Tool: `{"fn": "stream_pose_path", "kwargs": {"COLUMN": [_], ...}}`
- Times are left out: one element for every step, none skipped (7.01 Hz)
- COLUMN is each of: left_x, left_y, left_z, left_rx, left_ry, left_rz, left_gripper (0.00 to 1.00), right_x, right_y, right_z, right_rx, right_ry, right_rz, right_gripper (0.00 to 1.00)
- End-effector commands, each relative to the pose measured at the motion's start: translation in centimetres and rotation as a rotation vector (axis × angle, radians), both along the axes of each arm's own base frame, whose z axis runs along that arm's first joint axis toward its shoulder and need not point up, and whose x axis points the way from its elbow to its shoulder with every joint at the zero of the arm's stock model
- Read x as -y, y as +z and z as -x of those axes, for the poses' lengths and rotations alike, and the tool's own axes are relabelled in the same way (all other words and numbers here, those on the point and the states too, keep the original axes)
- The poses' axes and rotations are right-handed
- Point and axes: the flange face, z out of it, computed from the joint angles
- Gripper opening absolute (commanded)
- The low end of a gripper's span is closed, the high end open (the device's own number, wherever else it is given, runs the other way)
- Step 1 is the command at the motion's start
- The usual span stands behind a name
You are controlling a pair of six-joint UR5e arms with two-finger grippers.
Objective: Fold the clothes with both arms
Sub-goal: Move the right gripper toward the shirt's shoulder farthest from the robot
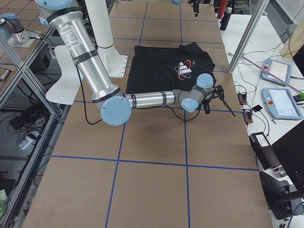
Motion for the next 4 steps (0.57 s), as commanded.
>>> {"fn": "stream_pose_path", "kwargs": {"left_x": [0.2, 0.3, 0.6, 0.9], "left_y": [-0.1, 0.0, 1.0, 2.7], "left_z": [-0.1, -0.1, -0.2, -0.5], "left_rx": [-0.01, -0.012, -0.016, -0.027], "left_ry": [-0.006, -0.009, -0.01, -0.014], "left_rz": [0.0, 0.006, -0.009, -0.019], "left_gripper": [1.0, 1.0, 1.0, 1.0], "right_x": [-0.9, -1.1, -1.1, -1.2], "right_y": [0.8, 1.5, 1.3, 1.8], "right_z": [3.3, 4.1, 4.6, 5.1], "right_rx": [-0.011, -0.026, -0.029, -0.037], "right_ry": [-0.023, -0.023, -0.023, -0.028], "right_rz": [-0.015, -0.008, -0.013, -0.005], "right_gripper": [0.95, 0.93, 0.92, 0.89]}}
